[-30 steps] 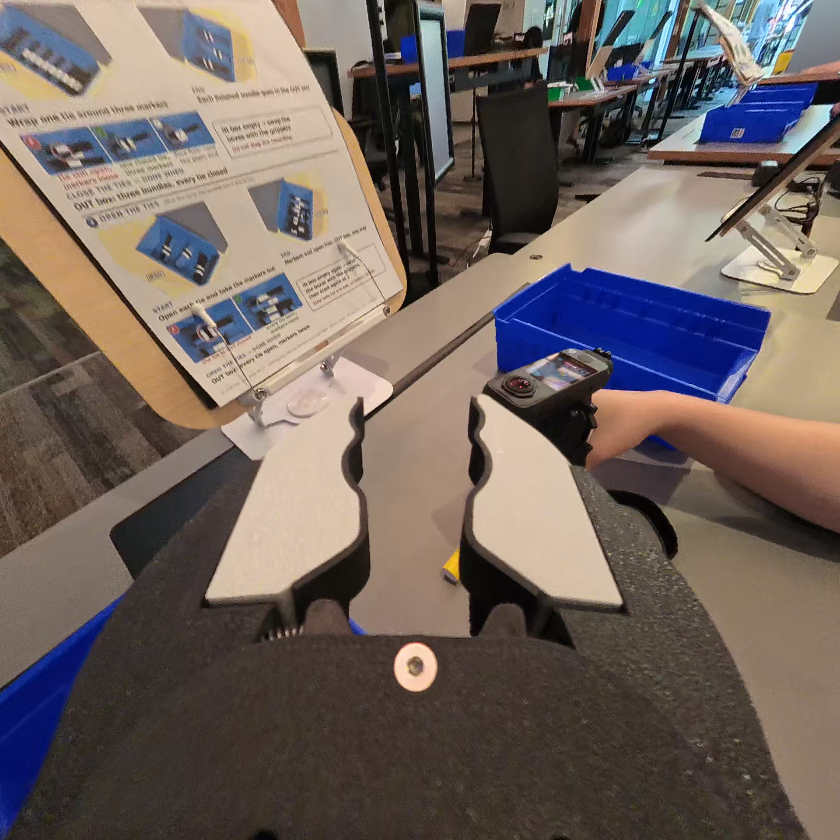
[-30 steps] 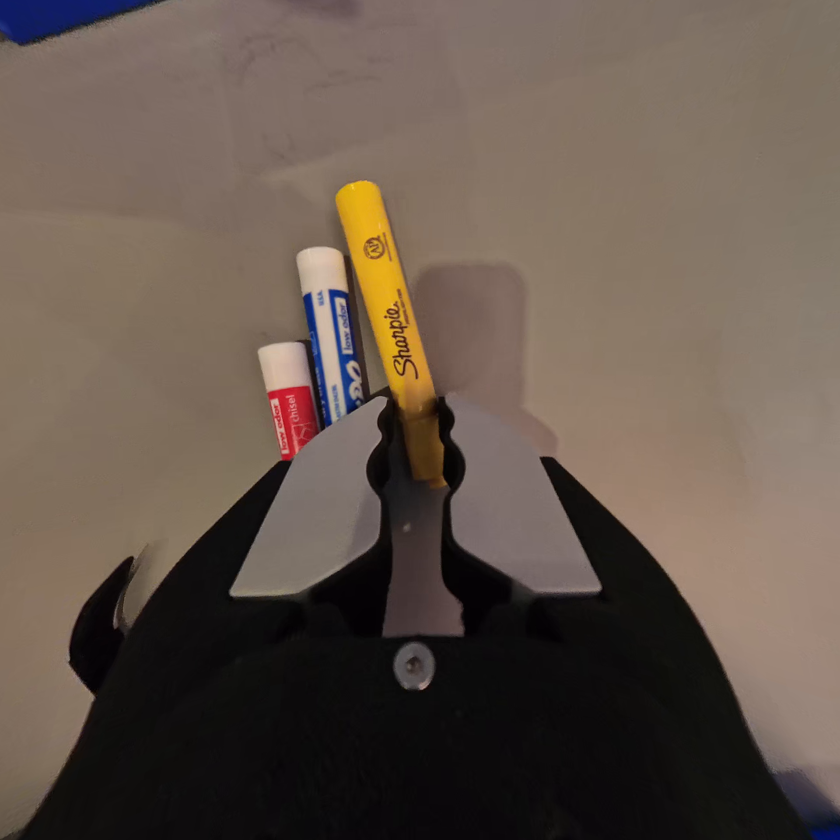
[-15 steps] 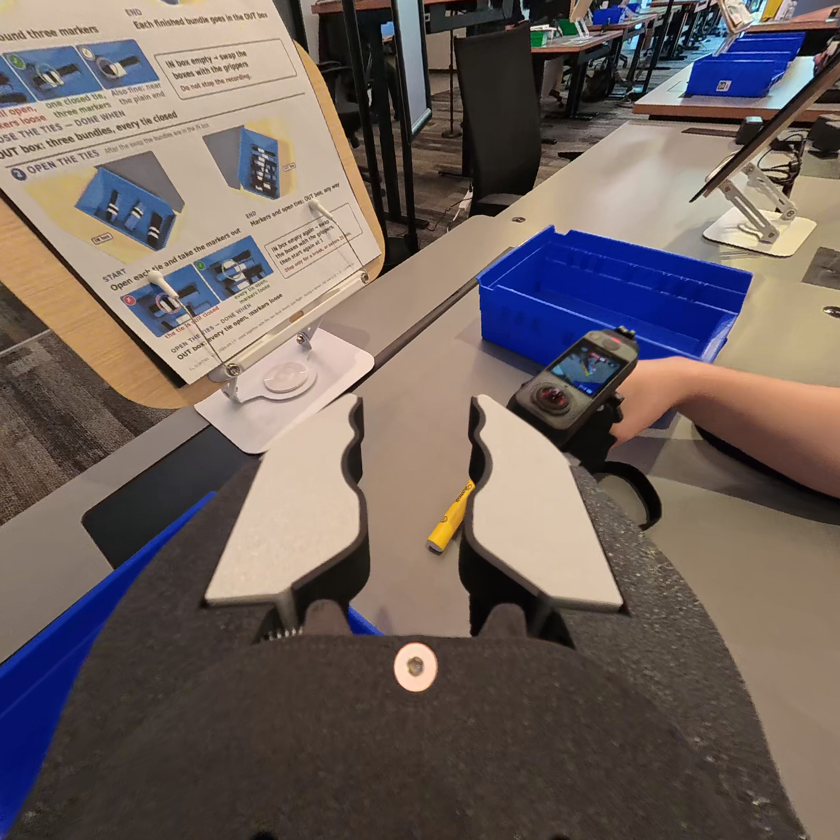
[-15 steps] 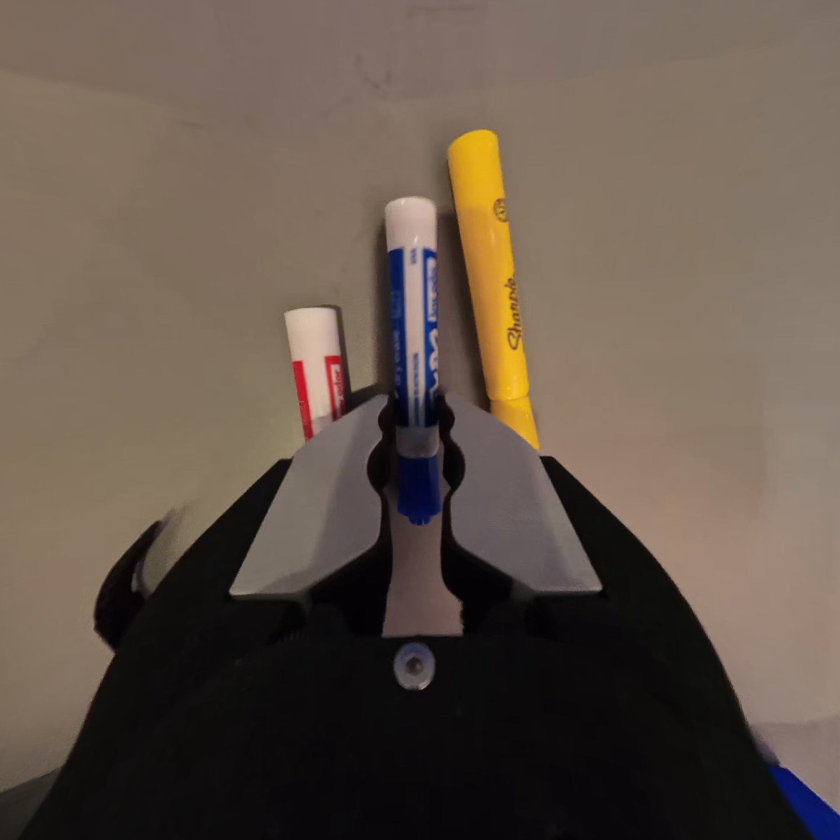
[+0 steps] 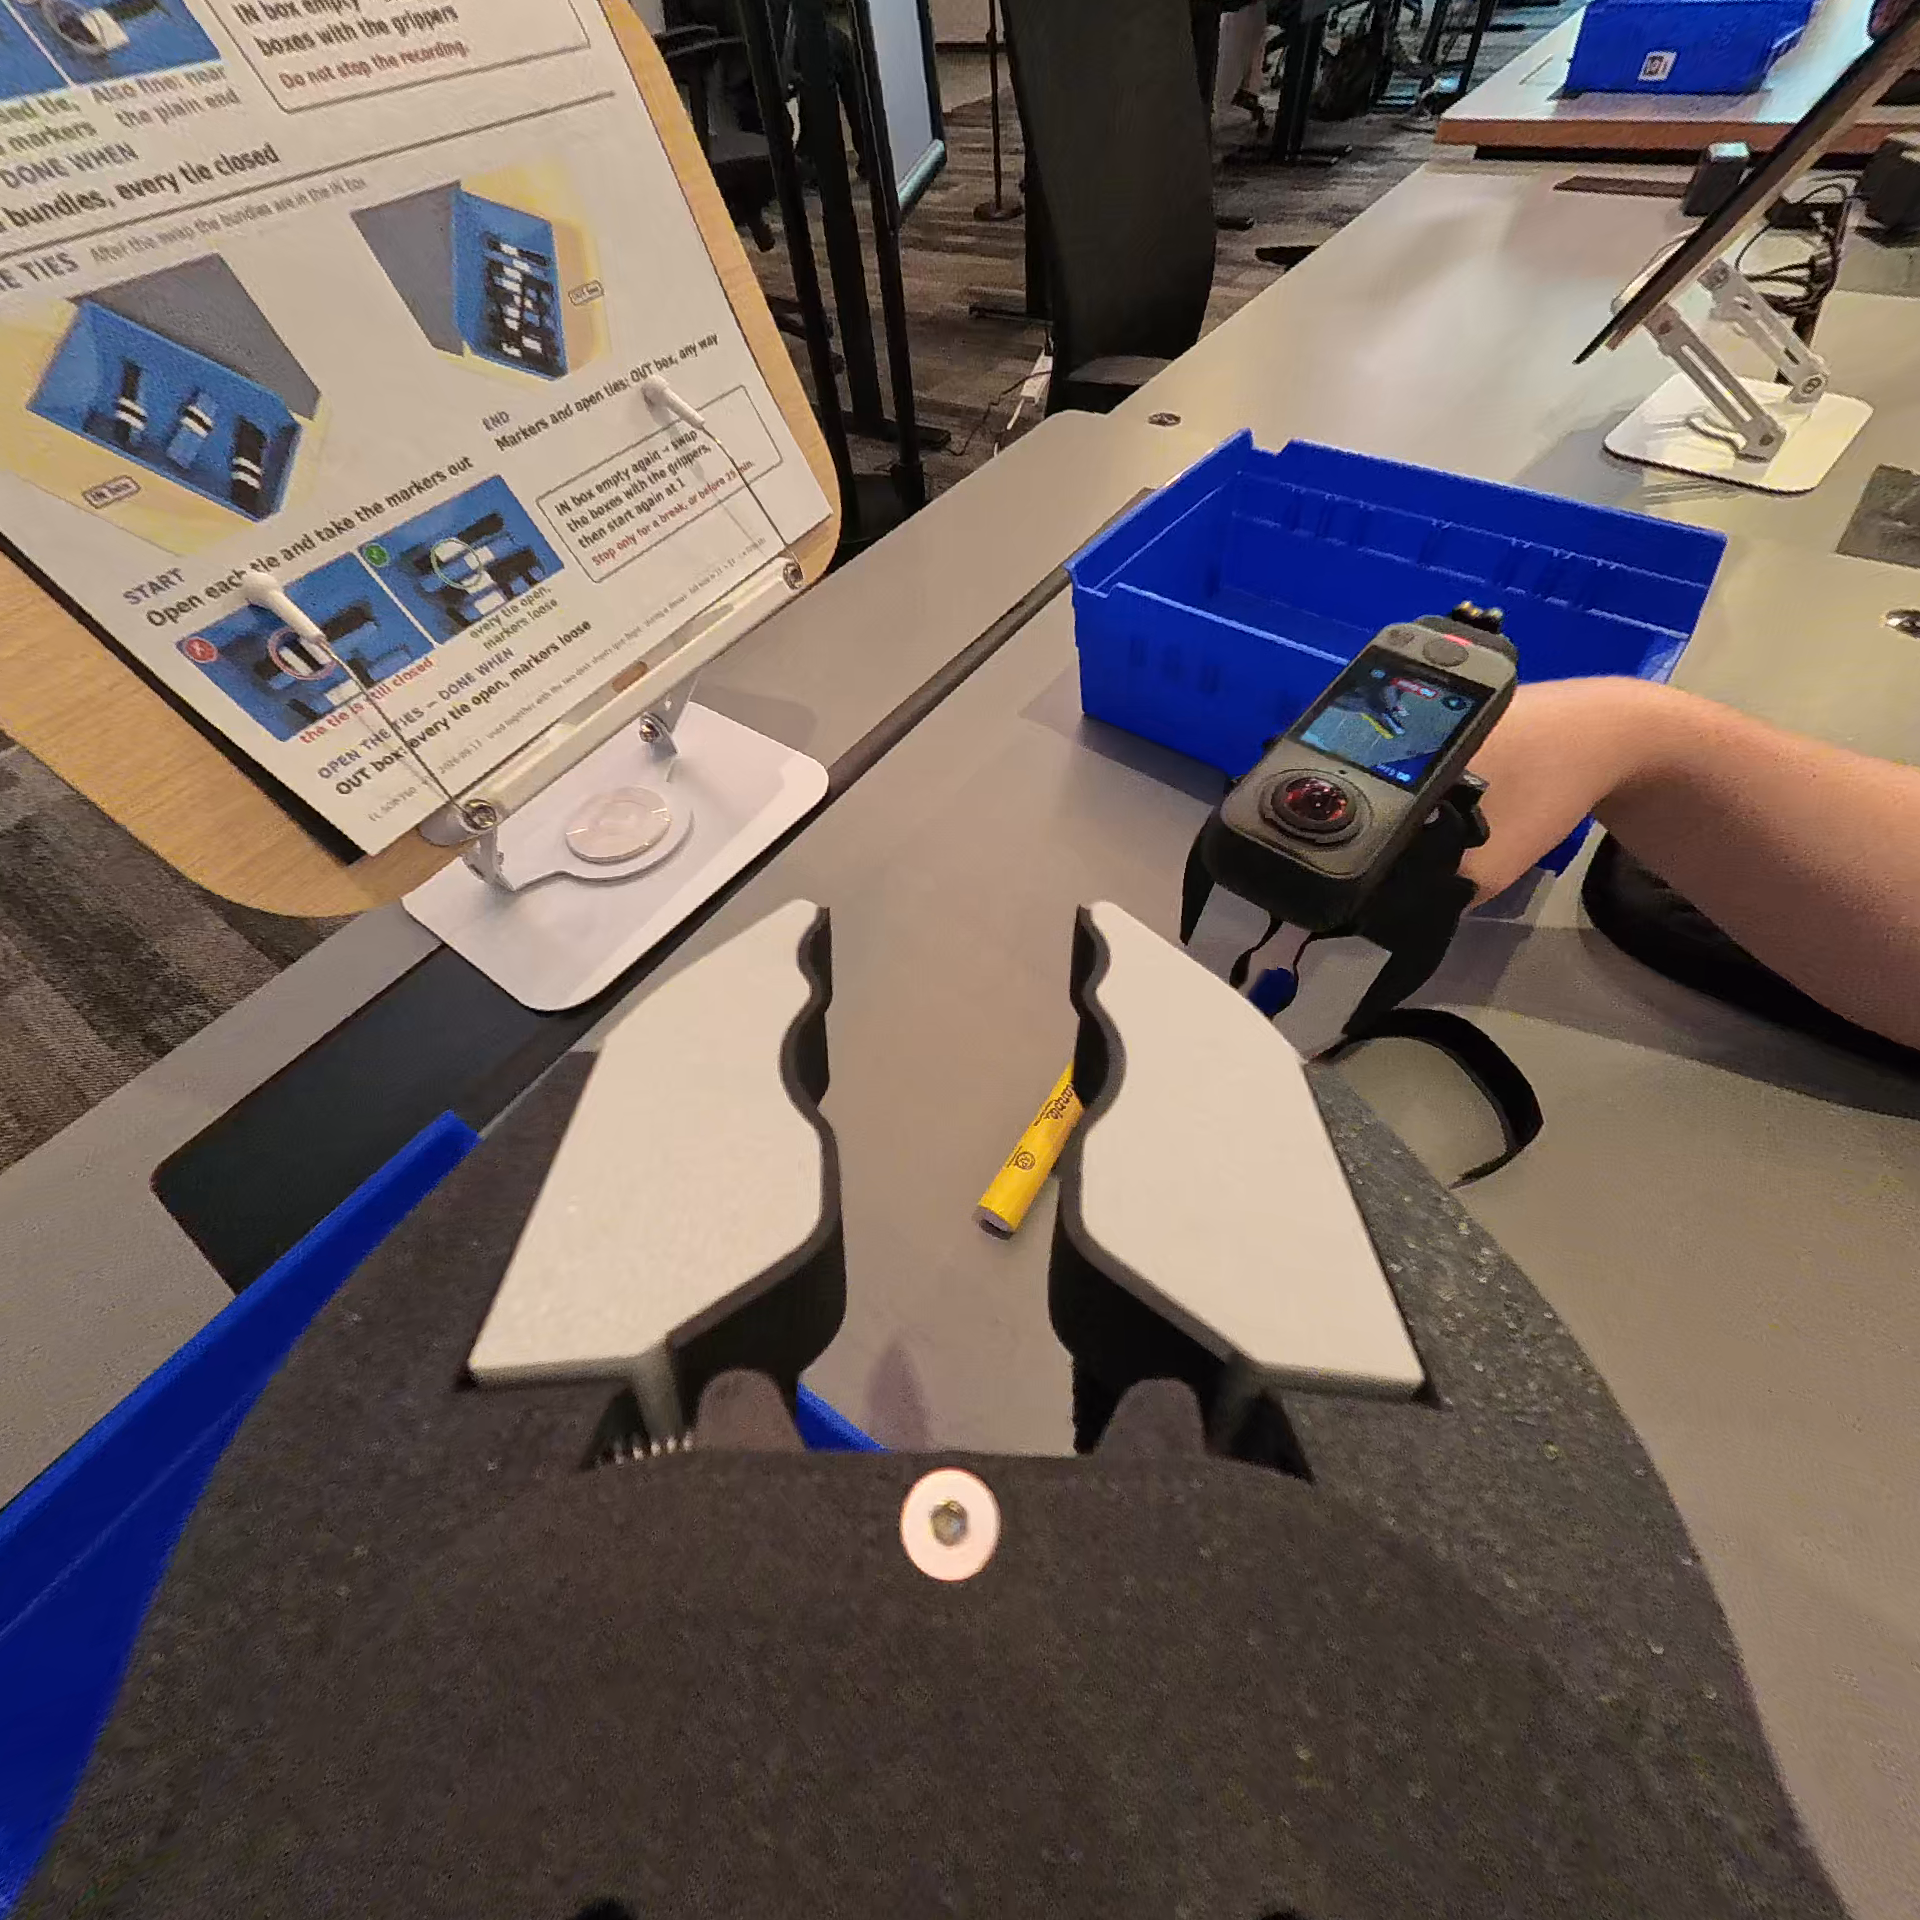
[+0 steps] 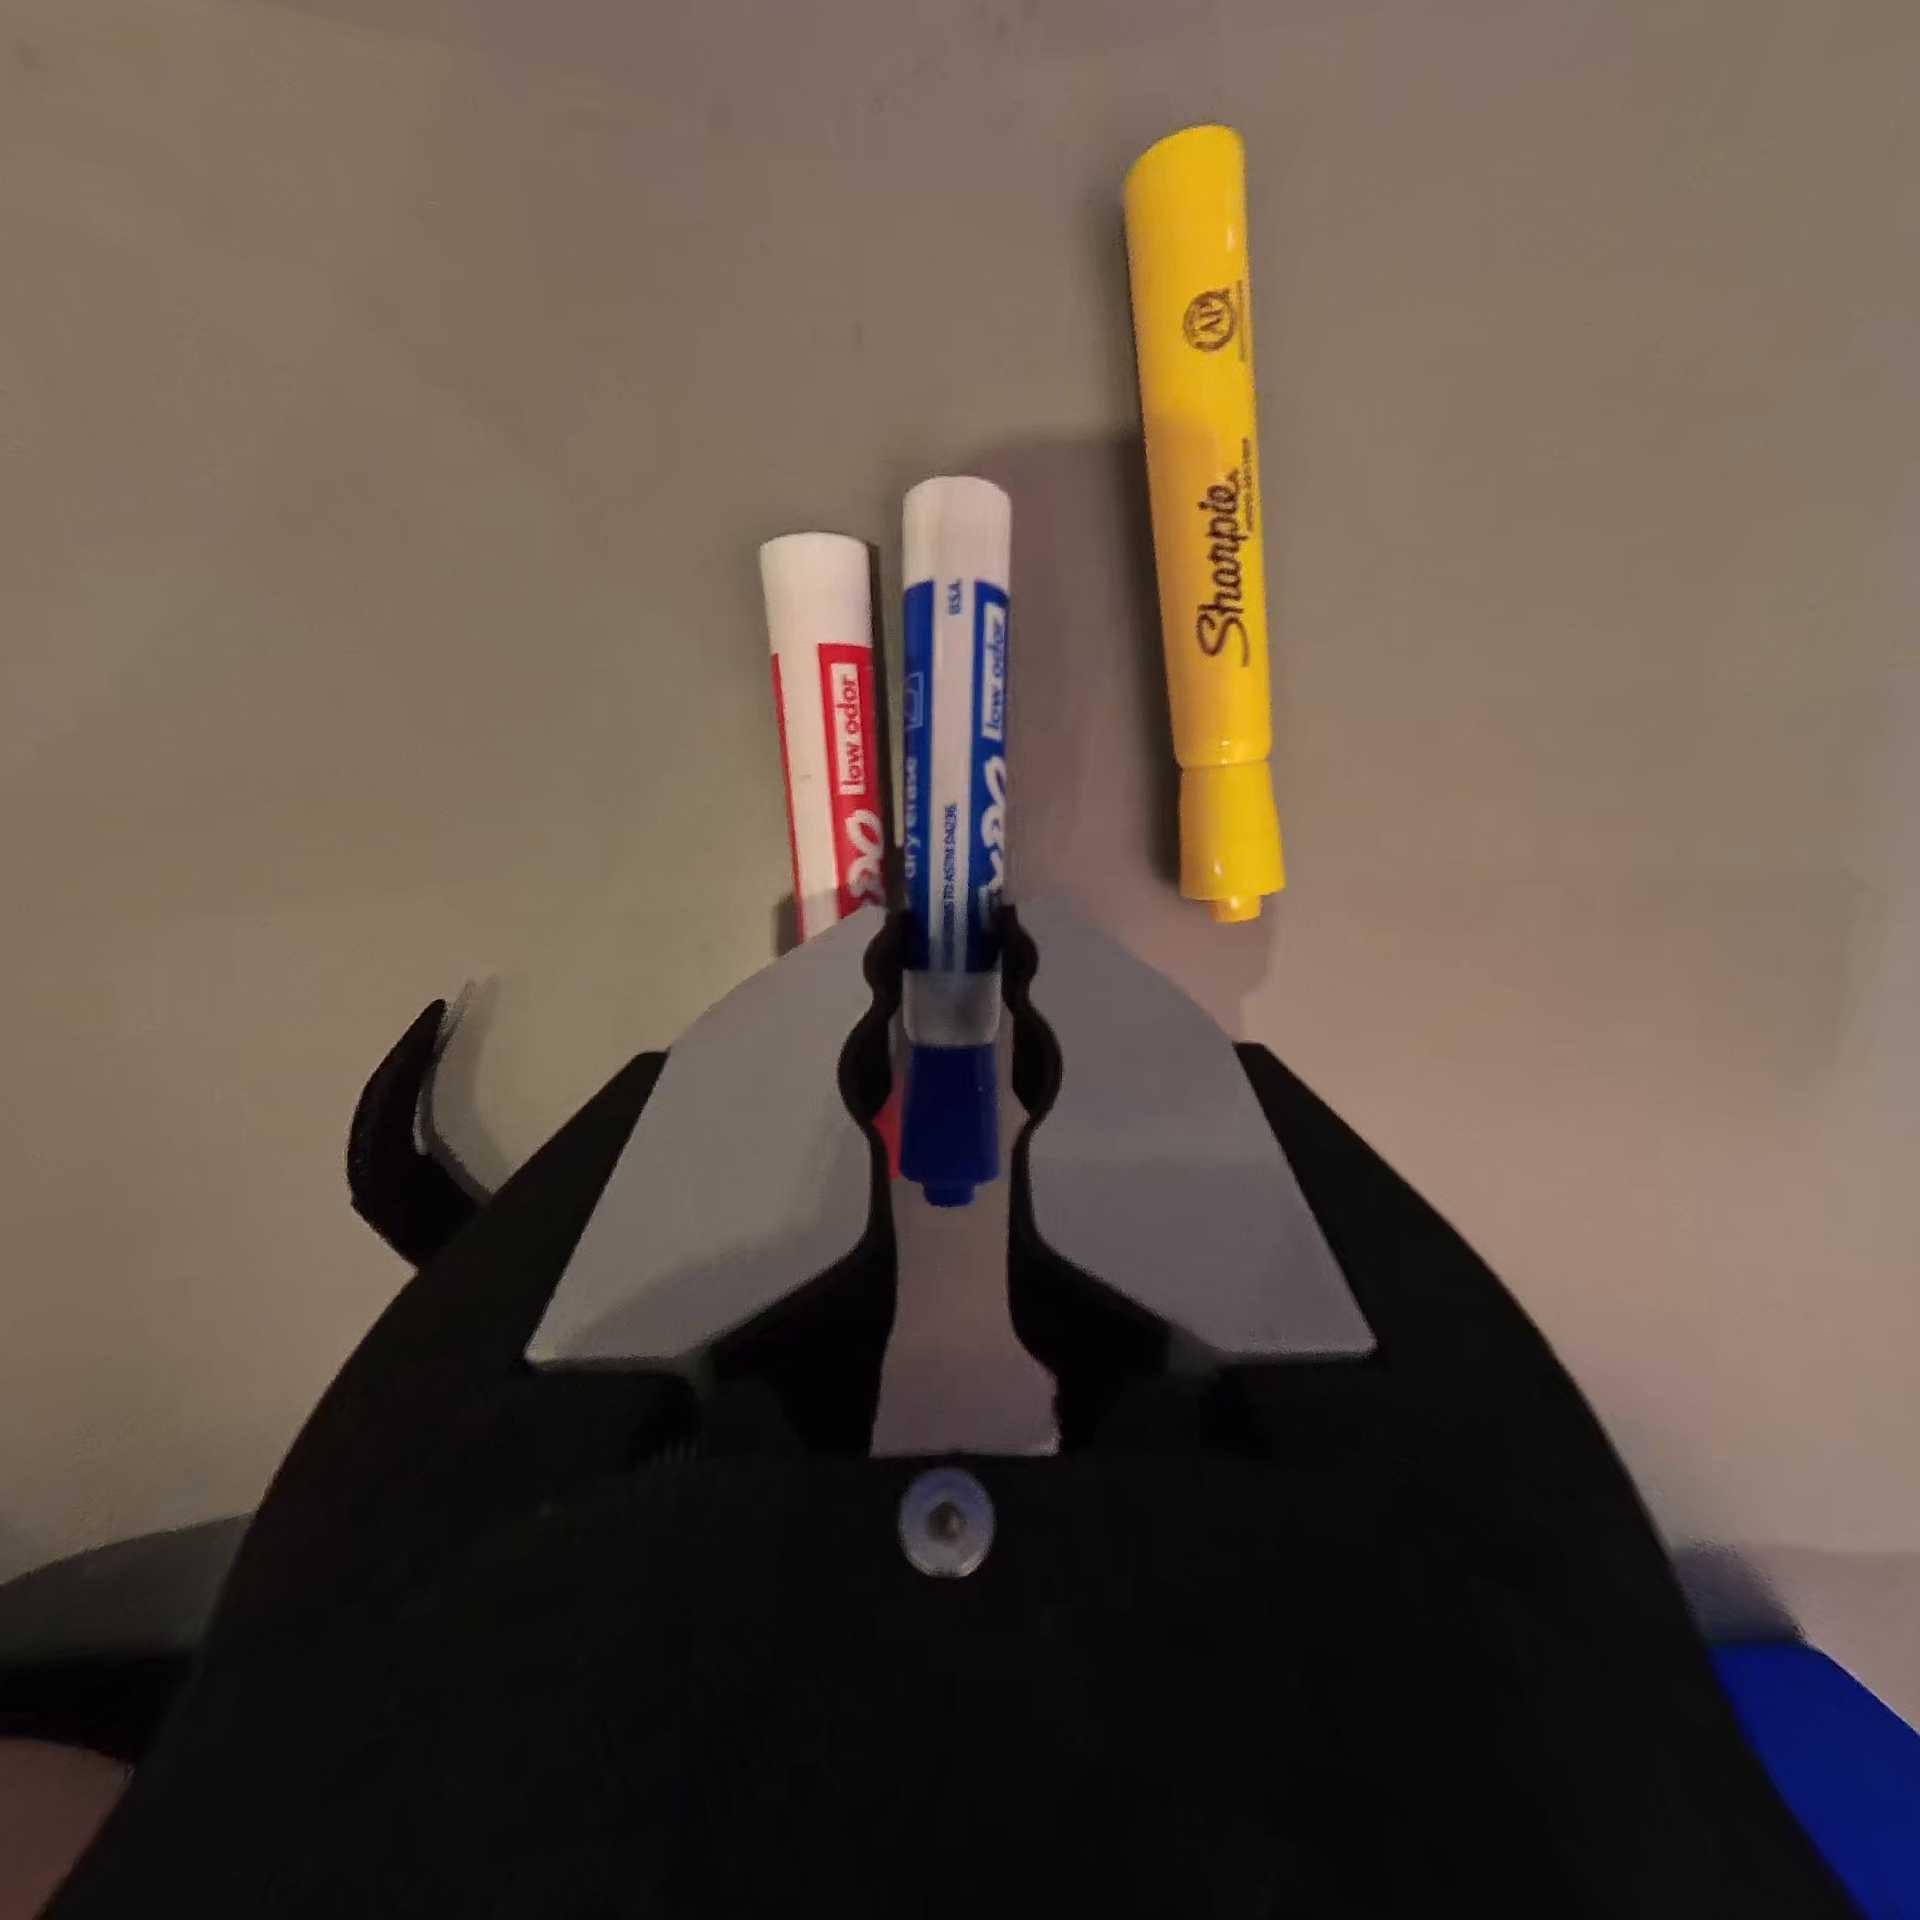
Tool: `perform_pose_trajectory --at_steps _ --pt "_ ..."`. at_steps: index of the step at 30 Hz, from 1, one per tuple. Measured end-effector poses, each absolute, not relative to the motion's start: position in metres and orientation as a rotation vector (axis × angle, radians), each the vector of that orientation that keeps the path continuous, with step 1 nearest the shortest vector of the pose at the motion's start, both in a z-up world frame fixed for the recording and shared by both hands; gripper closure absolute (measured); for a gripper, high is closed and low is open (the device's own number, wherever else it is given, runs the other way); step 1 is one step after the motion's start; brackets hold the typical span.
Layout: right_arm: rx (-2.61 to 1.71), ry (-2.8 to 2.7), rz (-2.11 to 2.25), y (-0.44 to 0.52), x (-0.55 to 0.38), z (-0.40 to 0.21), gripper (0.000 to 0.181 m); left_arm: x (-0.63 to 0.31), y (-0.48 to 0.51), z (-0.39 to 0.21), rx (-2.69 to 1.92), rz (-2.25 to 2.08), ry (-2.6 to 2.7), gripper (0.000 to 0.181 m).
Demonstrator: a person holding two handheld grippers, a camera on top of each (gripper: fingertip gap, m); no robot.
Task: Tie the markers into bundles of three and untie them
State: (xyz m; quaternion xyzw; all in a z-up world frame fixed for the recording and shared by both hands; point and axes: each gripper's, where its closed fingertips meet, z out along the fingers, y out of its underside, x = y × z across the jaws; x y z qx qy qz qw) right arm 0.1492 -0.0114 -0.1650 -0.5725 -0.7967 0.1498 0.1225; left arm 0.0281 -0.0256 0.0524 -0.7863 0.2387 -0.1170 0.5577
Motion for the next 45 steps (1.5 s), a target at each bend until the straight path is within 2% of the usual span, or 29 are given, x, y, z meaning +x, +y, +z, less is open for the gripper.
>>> perform_pose_trajectory --at_steps 7,12,15,30,37,42,44,45 --pt "-1.72 -2.359 0.745 -0.036 0.141 -0.154 0.141 0.036 -0.022 0.039 -1.905 -0.258 0.611 0.137" --pt "-1.866 -2.492 0.582 -0.036 0.154 -0.174 0.131 0.044 -0.023 0.032 -1.926 -0.254 0.649 0.137" --pt "-1.77 -2.467 0.503 -0.028 0.154 -0.178 0.143 0.047 -0.022 0.028 -1.942 -0.234 0.673 0.136" --pt "-1.787 -2.575 0.642 -0.031 0.155 -0.176 0.145 0.025 -0.036 0.057 -1.846 -0.279 0.58 0.139" --pt "-1.573 -2.612 0.368 -0.035 0.159 -0.181 0.143 0.021 -0.043 0.068 -1.808 -0.289 0.57 0.141" --pt "-1.686 -2.643 0.471 -0.043 0.163 -0.179 0.145 0.022 -0.049 0.075 -1.781 -0.311 0.569 0.142" --pt "-1.715 -2.662 0.516 -0.044 0.165 -0.18 0.16 0.022 -0.05 0.076 -1.775 -0.31 0.574 0.142" --pt "-1.707 -2.669 0.534 -0.044 0.165 -0.18 0.161 0.023 -0.051 0.077 -1.773 -0.308 0.576 0.142"
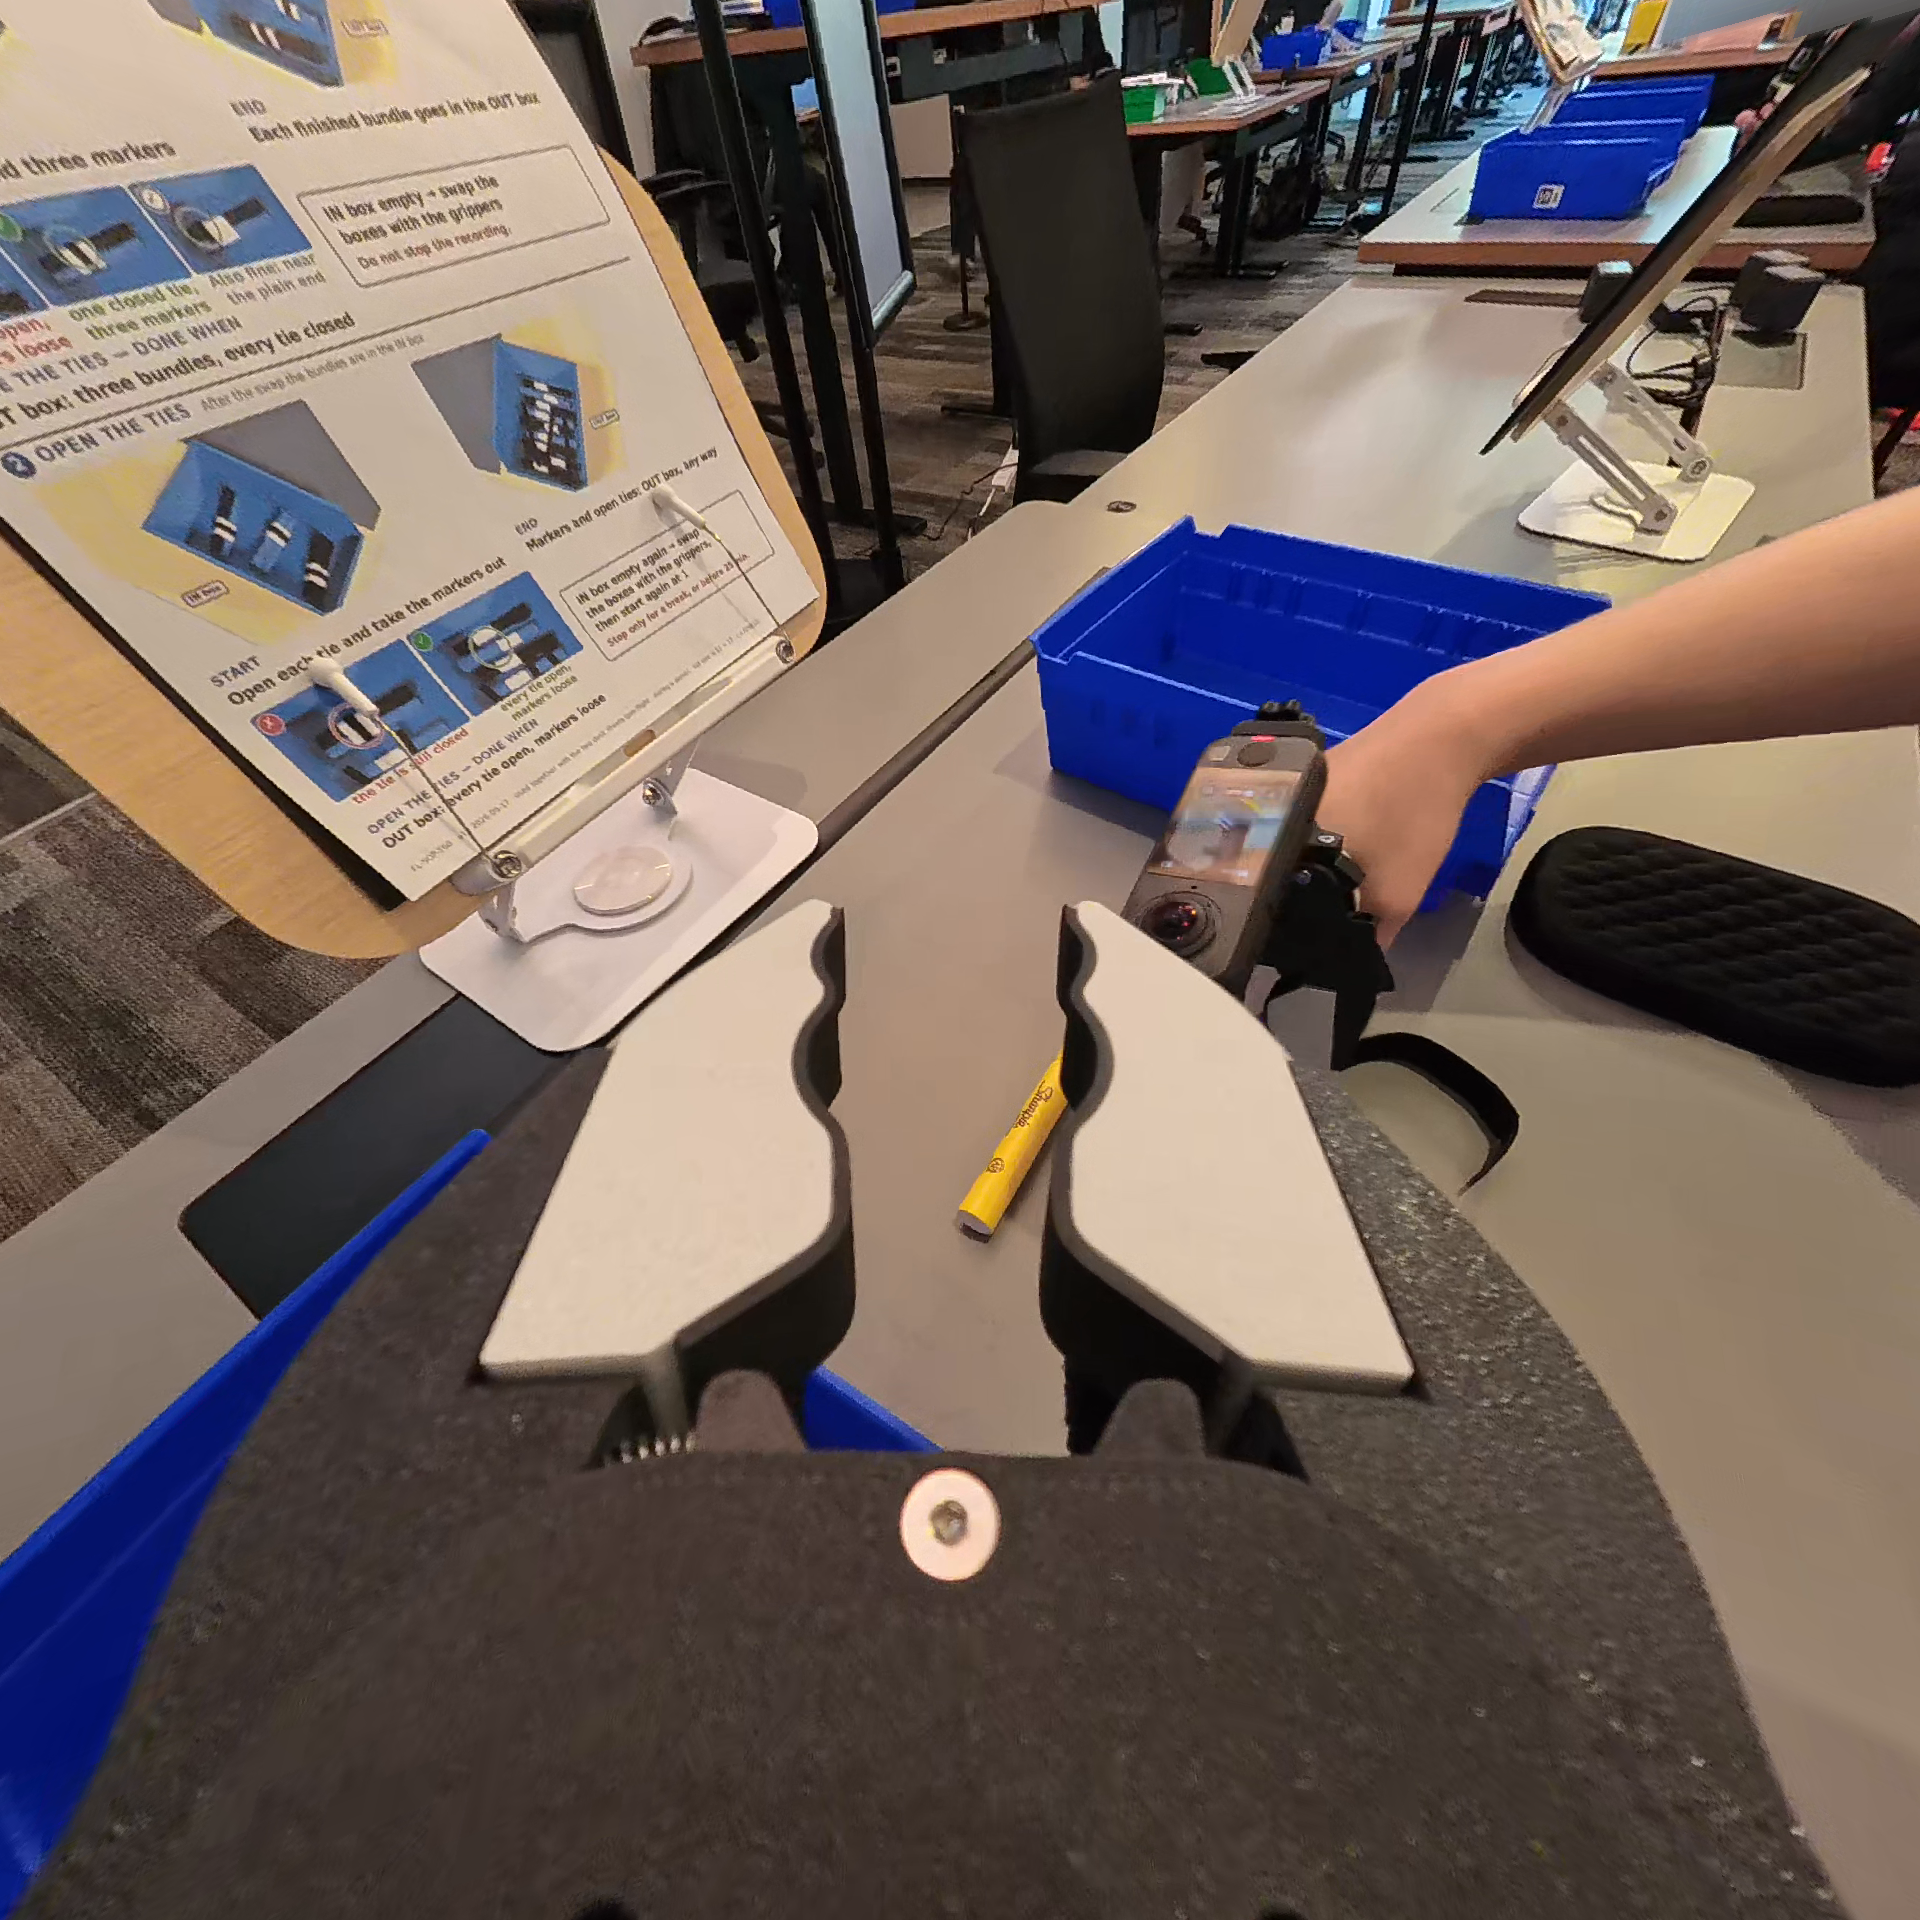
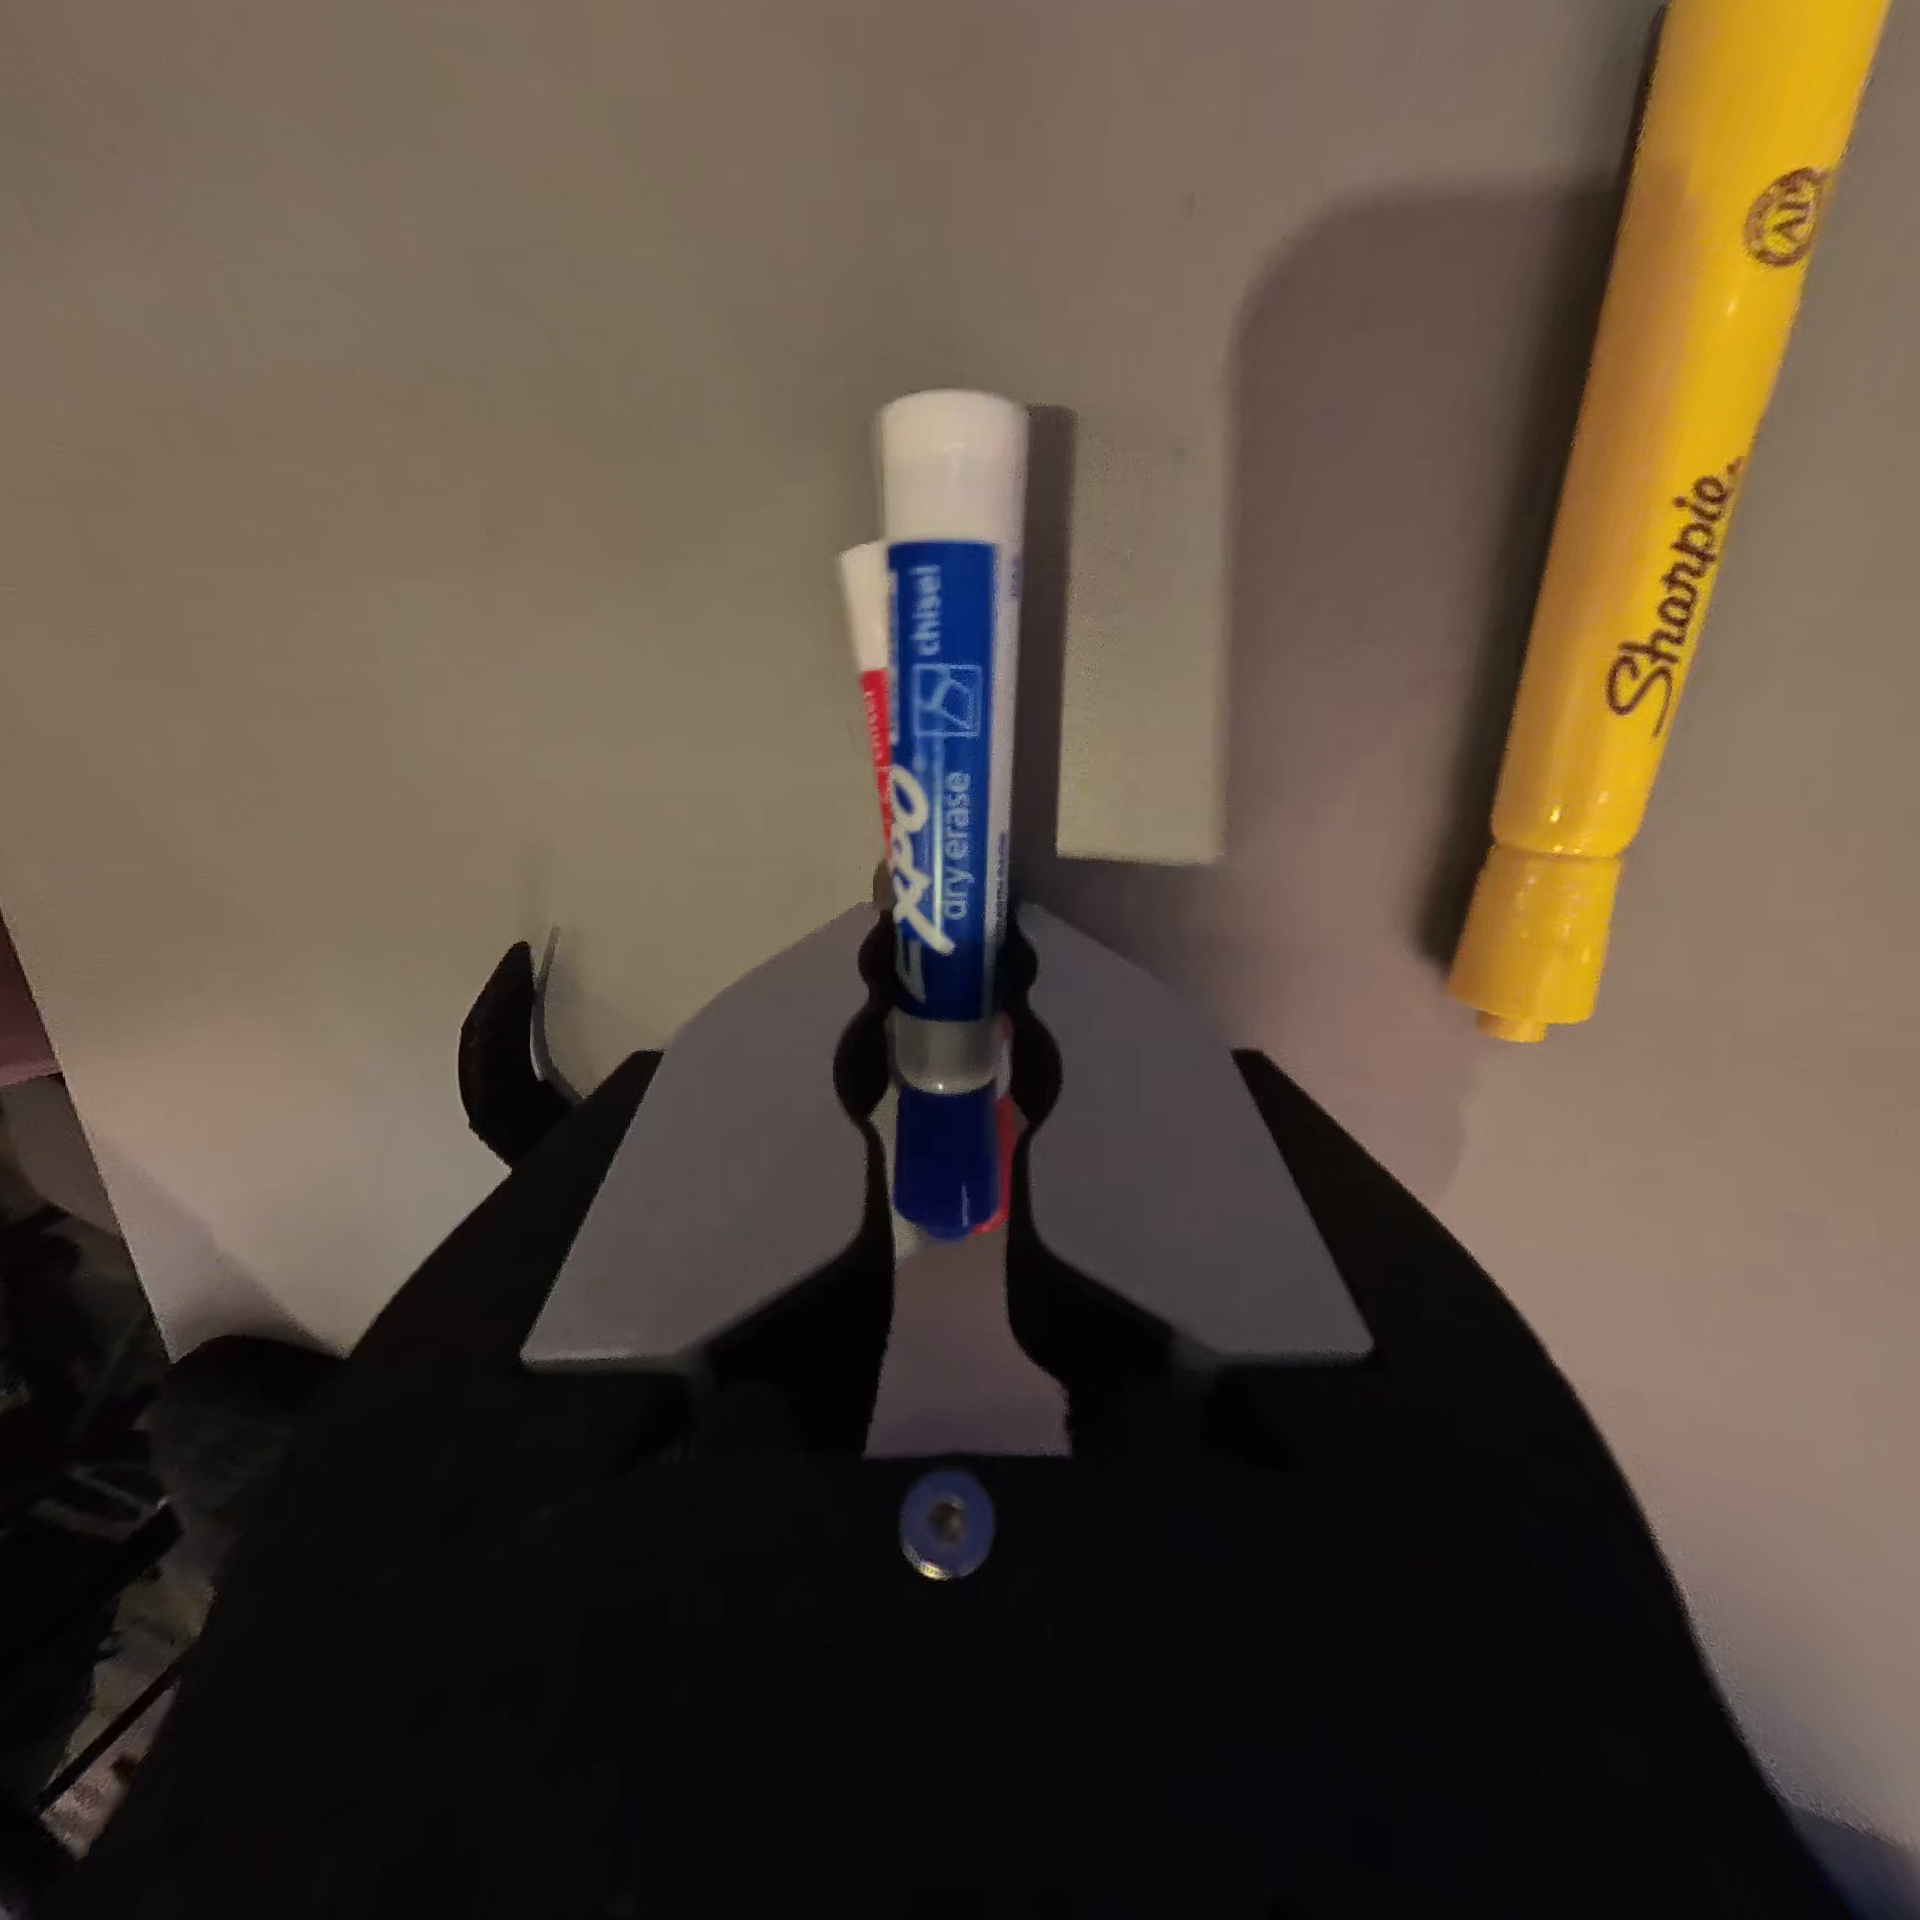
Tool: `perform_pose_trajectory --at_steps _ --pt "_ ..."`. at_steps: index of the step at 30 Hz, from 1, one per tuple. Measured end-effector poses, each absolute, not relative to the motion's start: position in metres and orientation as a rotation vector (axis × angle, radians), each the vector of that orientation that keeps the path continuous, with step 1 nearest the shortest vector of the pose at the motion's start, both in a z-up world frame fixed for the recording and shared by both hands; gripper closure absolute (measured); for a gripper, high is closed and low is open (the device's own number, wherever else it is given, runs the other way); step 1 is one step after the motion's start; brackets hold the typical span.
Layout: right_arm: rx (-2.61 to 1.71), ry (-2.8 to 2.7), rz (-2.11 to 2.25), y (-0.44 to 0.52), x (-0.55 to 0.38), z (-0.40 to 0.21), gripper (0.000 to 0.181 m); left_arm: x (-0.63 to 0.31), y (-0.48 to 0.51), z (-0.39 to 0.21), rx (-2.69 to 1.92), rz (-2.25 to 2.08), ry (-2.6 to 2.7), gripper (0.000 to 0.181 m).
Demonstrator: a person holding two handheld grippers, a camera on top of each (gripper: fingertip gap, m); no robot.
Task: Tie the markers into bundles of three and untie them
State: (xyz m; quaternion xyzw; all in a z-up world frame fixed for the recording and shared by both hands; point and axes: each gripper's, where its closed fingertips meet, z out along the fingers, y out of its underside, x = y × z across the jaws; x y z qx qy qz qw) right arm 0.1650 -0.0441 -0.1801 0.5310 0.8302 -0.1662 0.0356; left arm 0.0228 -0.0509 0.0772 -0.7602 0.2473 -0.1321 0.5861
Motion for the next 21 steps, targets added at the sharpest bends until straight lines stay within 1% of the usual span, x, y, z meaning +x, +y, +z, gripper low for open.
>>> perform_pose_trajectory --at_steps 11,13,18,21 --pt "1.54 2.869 -0.389 -0.043 0.167 -0.183 0.16 0.028 -0.051 0.074 -1.783 -0.321 0.605 0.142" --pt "1.557 2.875 -0.382 -0.043 0.167 -0.183 0.161 0.029 -0.051 0.074 -1.782 -0.327 0.602 0.142" --pt "1.621 2.835 -0.526 -0.041 0.165 -0.181 0.162 0.024 -0.051 0.07 -1.808 -0.299 0.595 0.142" --pt "1.646 2.848 -0.488 -0.029 0.167 -0.181 0.162 0.021 -0.049 0.064 -1.833 -0.294 0.593 0.142"
